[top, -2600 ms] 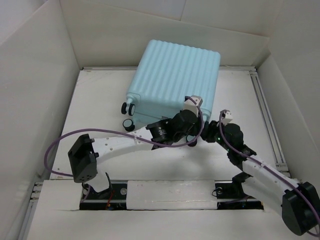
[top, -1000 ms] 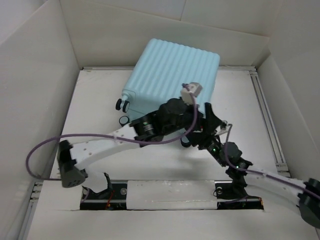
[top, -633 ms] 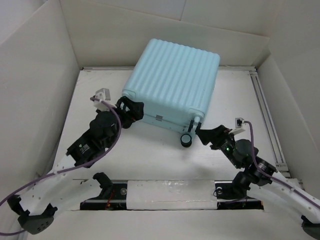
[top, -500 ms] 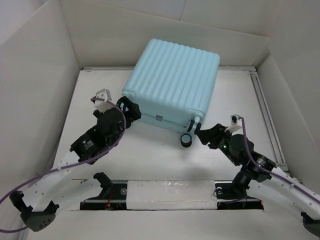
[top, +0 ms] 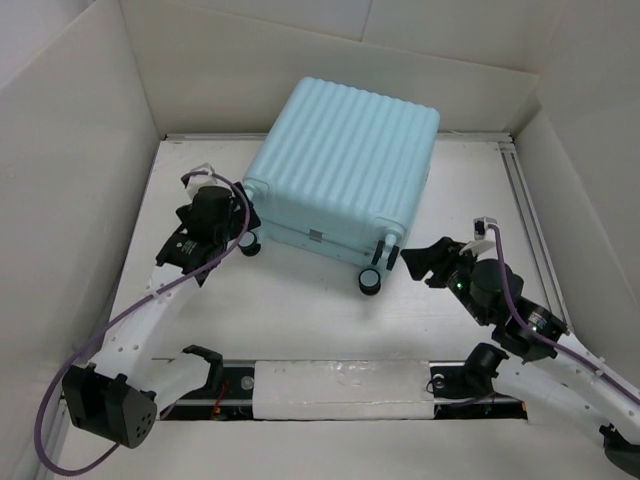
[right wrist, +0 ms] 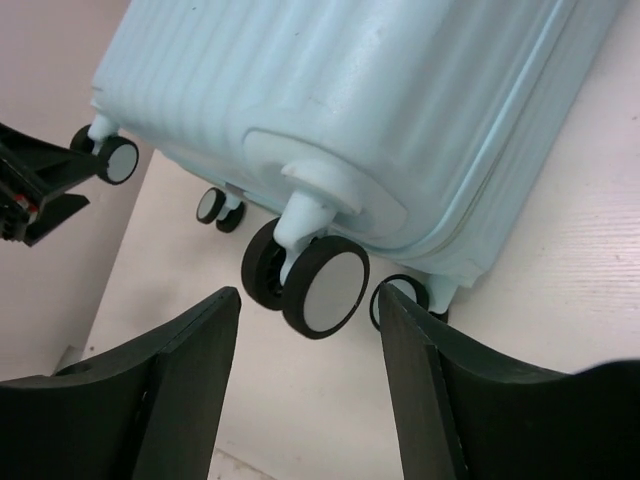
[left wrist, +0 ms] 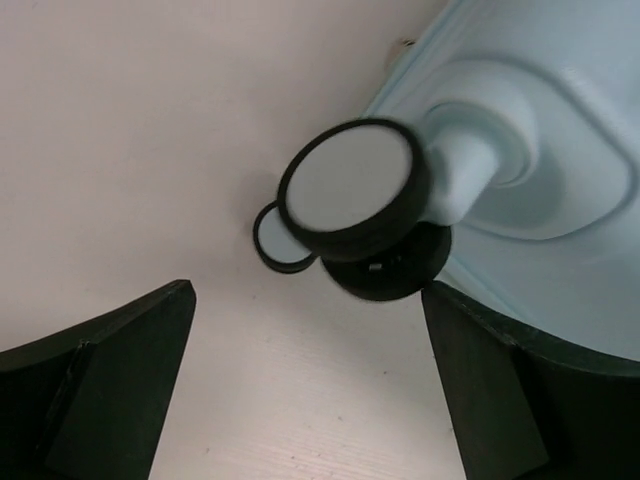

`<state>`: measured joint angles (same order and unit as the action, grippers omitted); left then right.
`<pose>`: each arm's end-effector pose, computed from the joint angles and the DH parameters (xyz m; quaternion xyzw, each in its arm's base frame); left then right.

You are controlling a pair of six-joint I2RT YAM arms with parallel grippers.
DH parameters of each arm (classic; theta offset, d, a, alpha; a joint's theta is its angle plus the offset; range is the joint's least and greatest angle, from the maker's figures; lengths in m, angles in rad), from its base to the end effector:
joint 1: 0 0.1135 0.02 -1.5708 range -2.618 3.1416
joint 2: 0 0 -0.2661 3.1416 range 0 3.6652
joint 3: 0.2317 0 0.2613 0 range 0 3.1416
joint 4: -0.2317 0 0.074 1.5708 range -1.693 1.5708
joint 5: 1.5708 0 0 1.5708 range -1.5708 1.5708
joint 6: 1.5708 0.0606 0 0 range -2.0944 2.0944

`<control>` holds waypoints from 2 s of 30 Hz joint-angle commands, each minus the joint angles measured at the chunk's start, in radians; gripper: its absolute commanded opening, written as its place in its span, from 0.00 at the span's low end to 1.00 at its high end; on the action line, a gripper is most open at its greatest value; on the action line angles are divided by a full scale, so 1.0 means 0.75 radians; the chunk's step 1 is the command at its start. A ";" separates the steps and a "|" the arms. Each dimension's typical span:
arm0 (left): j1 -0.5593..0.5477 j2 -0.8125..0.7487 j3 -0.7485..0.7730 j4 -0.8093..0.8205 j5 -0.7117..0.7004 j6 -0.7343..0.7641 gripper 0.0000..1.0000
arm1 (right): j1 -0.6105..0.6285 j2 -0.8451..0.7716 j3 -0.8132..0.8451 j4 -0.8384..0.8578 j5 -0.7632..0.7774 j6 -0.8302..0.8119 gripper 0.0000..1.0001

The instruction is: Pack the luggage

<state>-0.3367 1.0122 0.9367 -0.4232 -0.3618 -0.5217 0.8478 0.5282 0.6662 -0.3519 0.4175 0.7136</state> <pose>0.2448 -0.0630 0.3173 -0.1696 0.8336 -0.0684 0.5212 0.1245 0.1039 0.3146 0.0787 0.7687 0.3175 0.5497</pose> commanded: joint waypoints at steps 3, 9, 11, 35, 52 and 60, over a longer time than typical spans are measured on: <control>0.009 0.064 0.101 0.190 0.143 0.204 0.94 | -0.075 0.022 0.016 0.027 -0.094 -0.092 0.64; 0.009 0.127 0.168 0.221 0.182 0.350 0.94 | -0.118 0.010 -0.029 0.103 -0.152 -0.105 0.67; 0.009 0.202 0.191 0.221 0.210 0.368 0.92 | -0.130 0.026 -0.029 0.119 -0.164 -0.105 0.68; -0.071 0.070 -0.019 0.354 0.782 0.236 0.00 | -0.813 0.519 0.175 0.258 -0.777 -0.319 0.69; -0.885 -0.014 -0.091 0.562 0.519 -0.057 0.00 | -0.957 1.045 0.899 0.171 -1.450 -0.442 0.62; -0.885 -0.184 -0.153 0.575 0.331 -0.100 0.00 | -0.926 0.166 0.289 0.295 -1.101 -0.375 0.56</control>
<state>-0.9592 0.9562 0.8192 -0.1234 -0.2302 -0.6464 0.1505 0.8597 1.0378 -0.1997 -0.4065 0.3630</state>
